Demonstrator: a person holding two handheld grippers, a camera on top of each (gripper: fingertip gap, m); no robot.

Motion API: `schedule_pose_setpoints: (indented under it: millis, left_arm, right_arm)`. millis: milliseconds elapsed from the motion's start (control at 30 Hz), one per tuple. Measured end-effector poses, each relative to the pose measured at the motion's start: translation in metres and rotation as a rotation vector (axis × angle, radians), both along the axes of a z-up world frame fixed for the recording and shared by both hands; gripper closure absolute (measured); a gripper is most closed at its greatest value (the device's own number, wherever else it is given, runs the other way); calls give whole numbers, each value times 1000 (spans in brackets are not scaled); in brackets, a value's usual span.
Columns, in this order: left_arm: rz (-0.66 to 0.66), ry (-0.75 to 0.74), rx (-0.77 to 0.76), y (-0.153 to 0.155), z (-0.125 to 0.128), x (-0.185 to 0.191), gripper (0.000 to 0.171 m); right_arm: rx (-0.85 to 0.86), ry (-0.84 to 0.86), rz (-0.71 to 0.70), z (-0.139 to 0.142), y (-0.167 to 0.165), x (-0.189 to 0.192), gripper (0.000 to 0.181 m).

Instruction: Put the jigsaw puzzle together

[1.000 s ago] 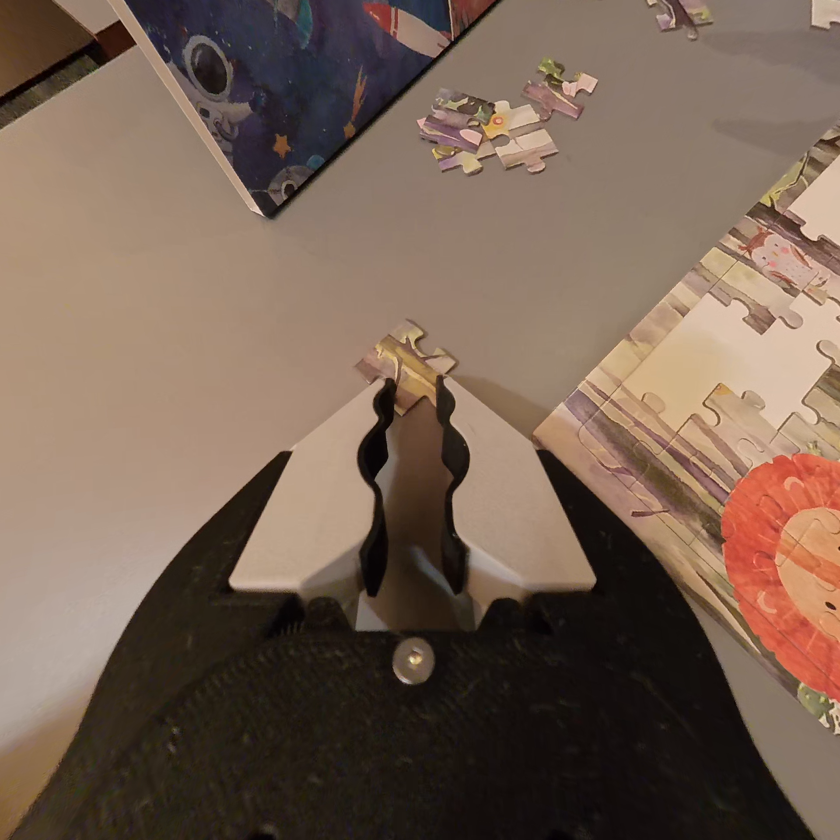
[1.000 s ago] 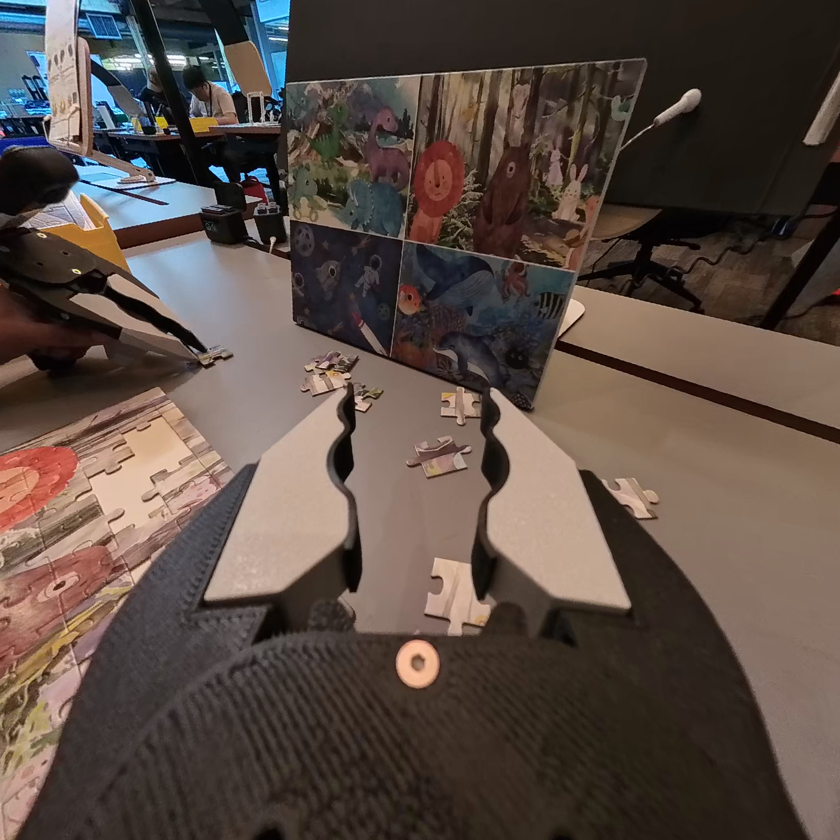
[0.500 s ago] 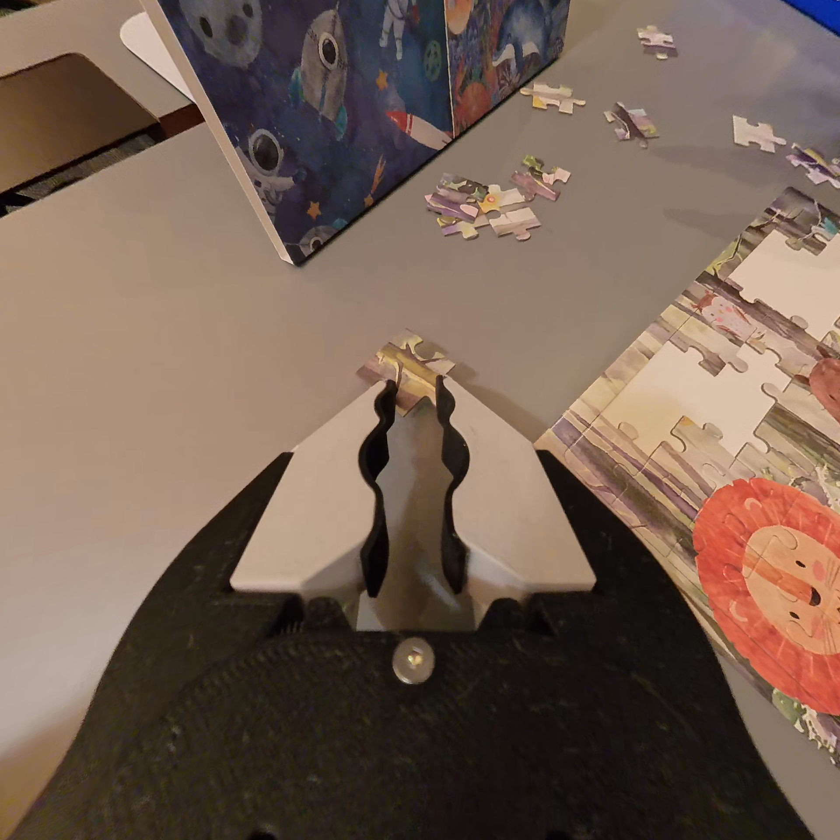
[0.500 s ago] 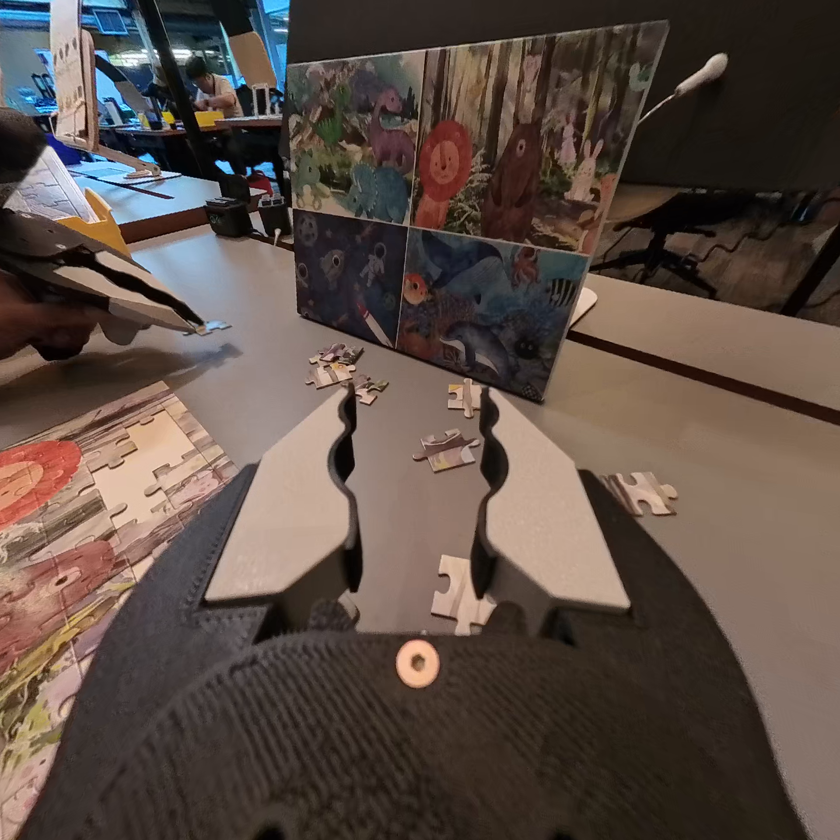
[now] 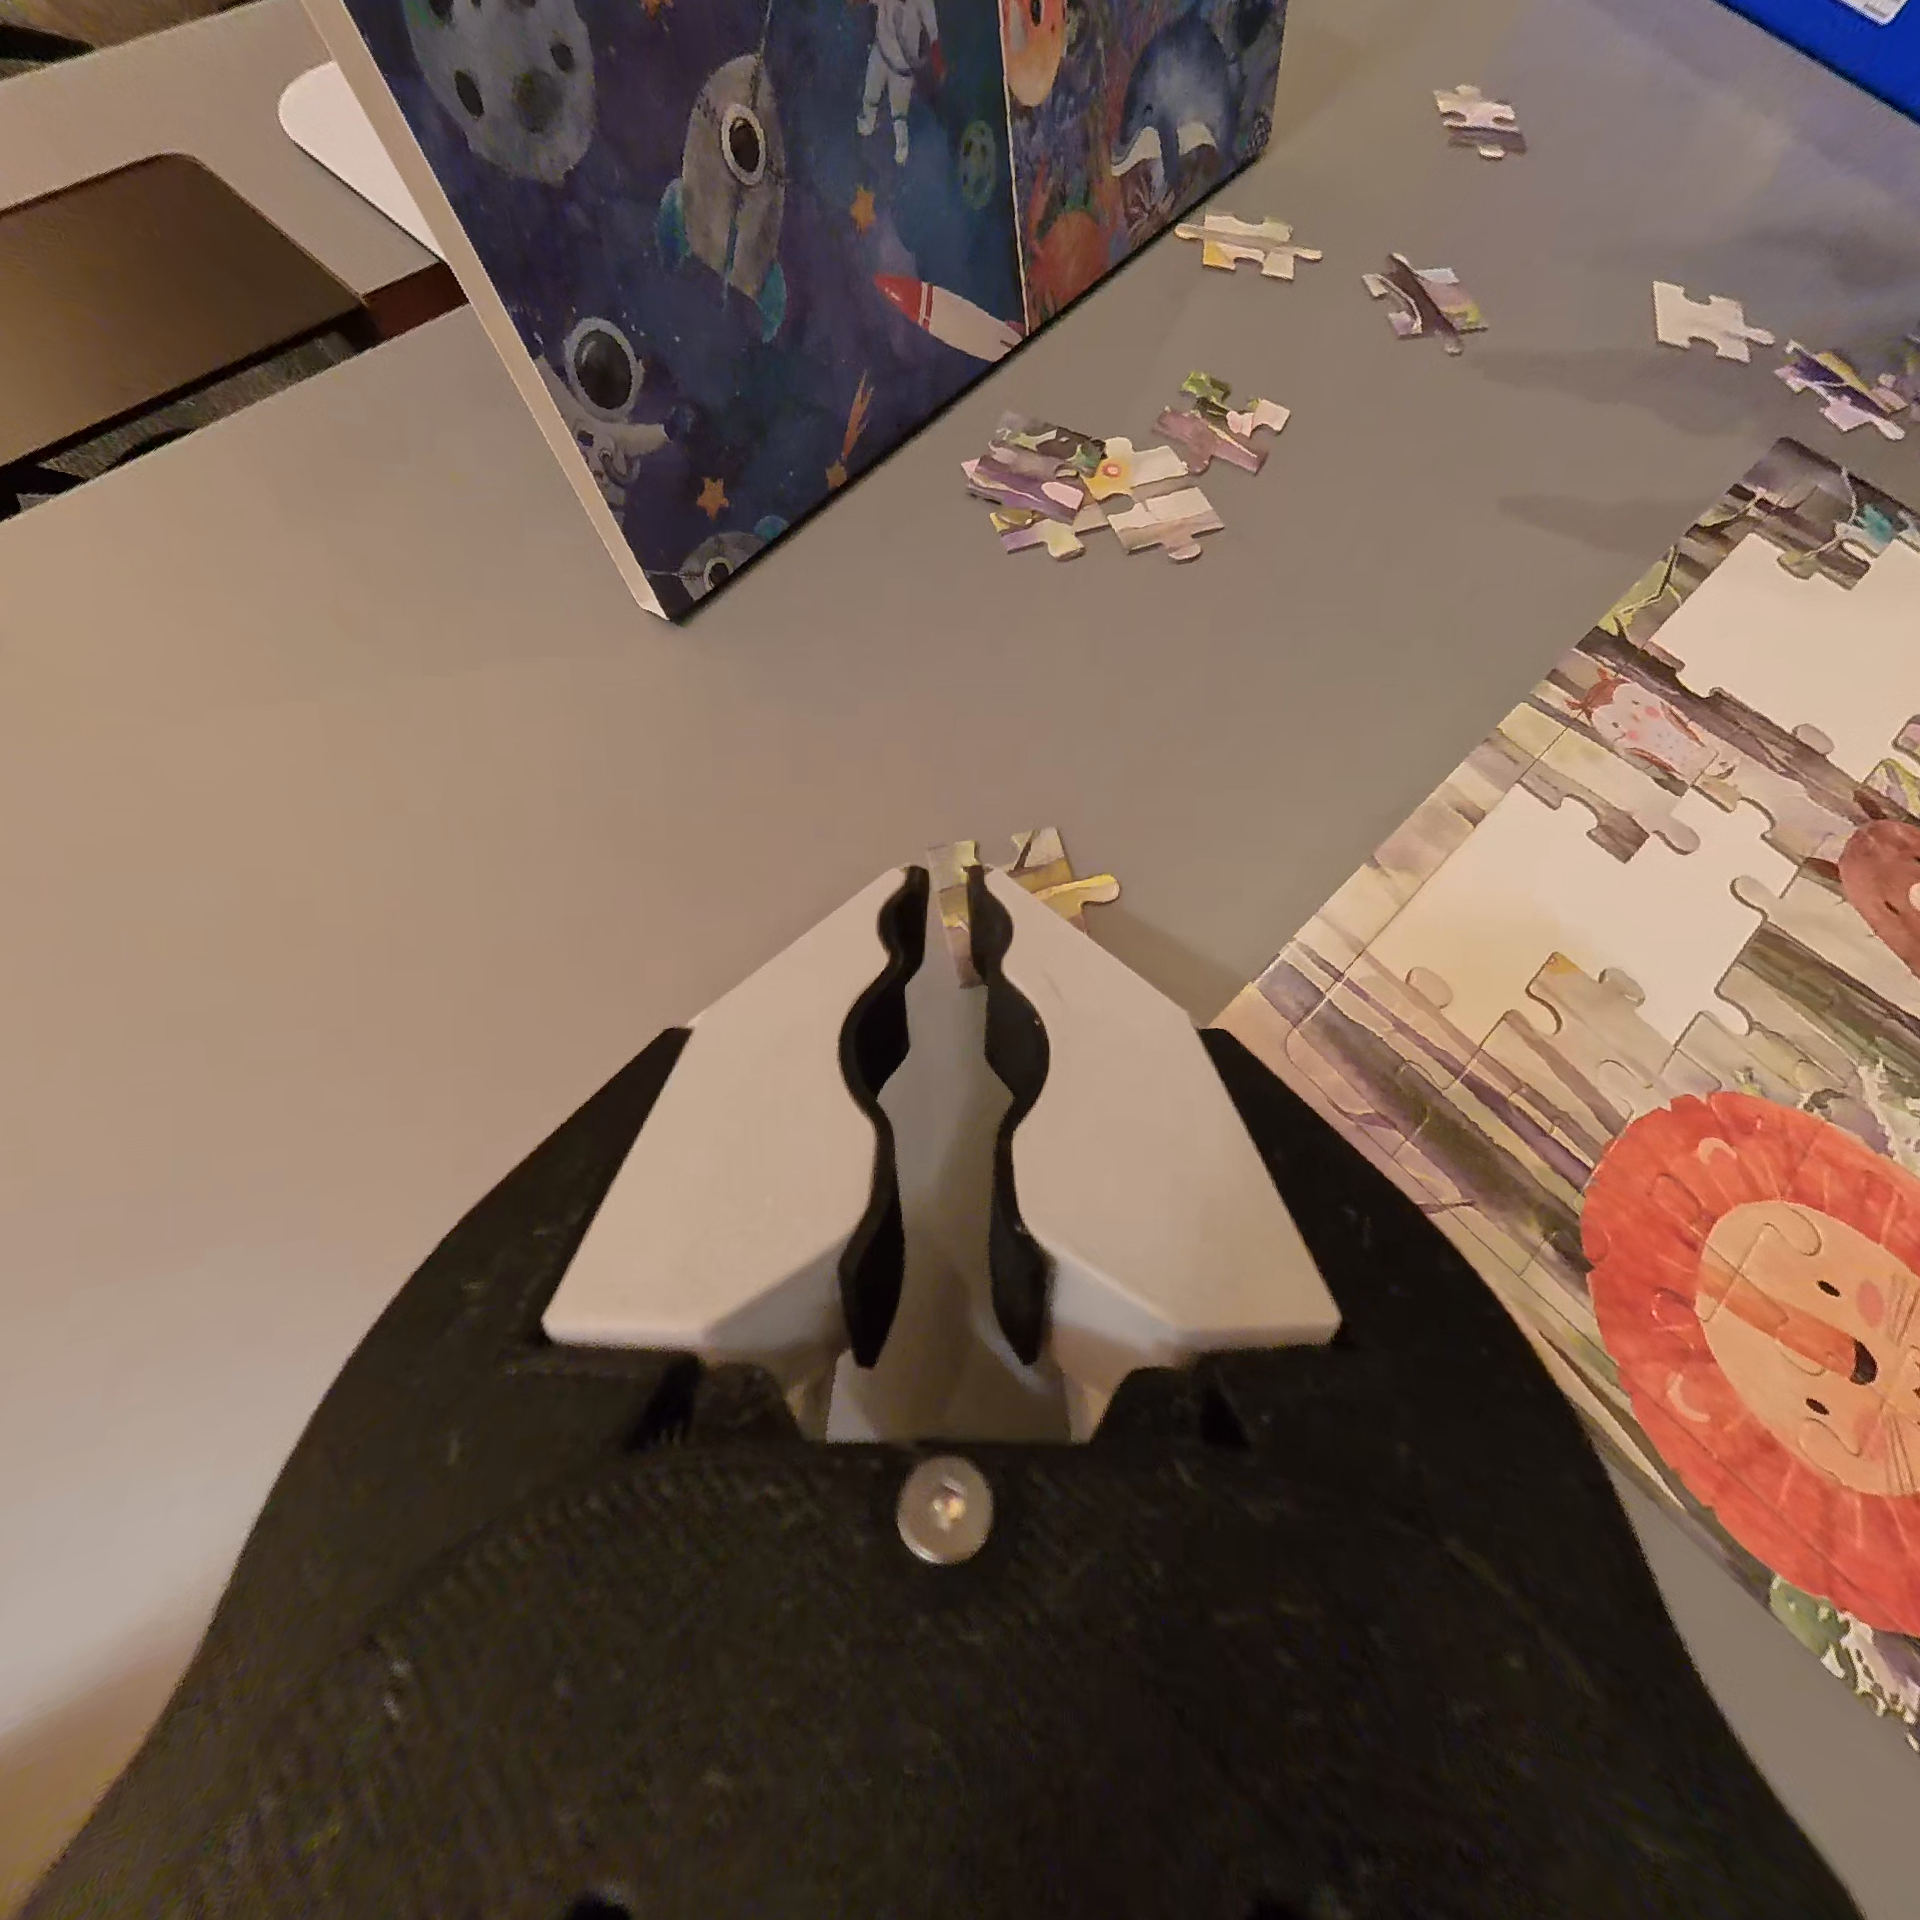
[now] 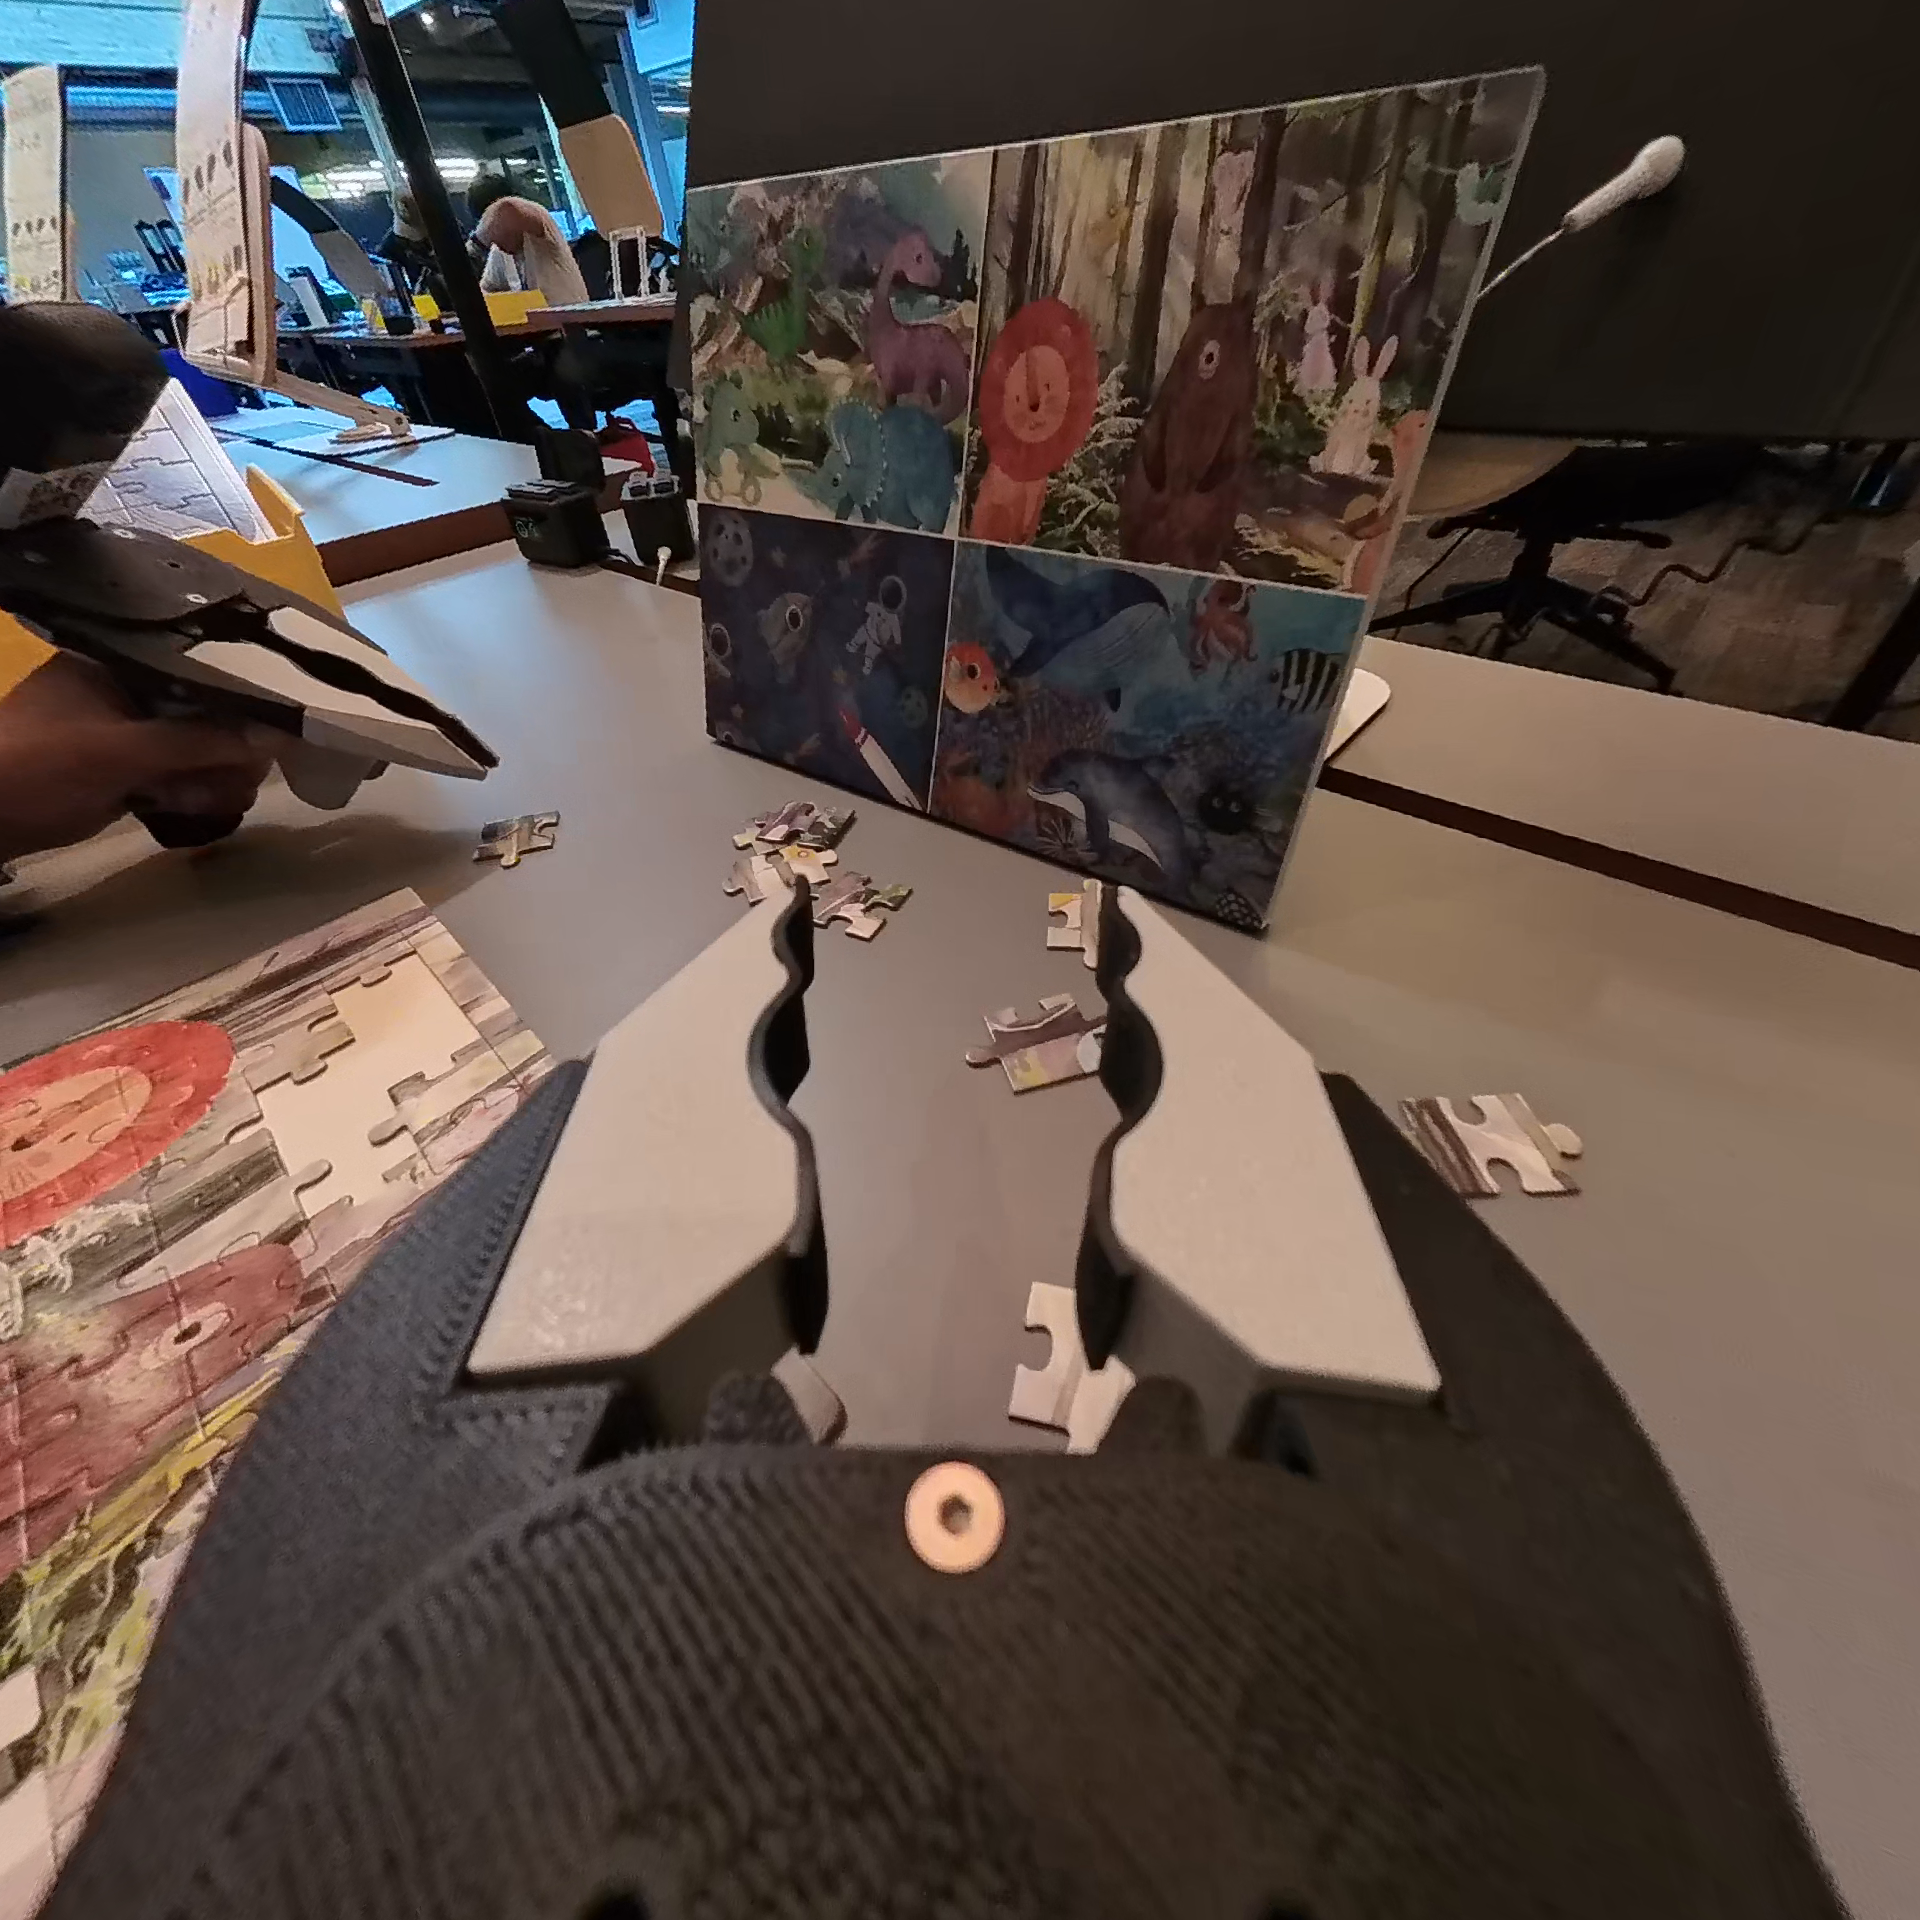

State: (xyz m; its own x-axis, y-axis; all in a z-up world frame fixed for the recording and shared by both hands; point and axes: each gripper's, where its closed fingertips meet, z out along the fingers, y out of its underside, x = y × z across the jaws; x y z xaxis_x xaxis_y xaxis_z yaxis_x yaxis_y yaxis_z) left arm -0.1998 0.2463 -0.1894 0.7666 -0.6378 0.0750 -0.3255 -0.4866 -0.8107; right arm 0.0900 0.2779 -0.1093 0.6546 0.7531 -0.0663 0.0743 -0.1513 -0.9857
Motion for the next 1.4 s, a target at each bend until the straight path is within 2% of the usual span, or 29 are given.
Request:
schedule_pose_setpoints:
  millis: [467,1400]
  left_arm:
    - [4,14,17,1,1,-1,155]
    - [15,32,24,4,-1,-2,150]
  right_arm:
    - [-20,-22,13,-6,0,-3,126]
    - [2,-64,18,-7,-3,-7,126]
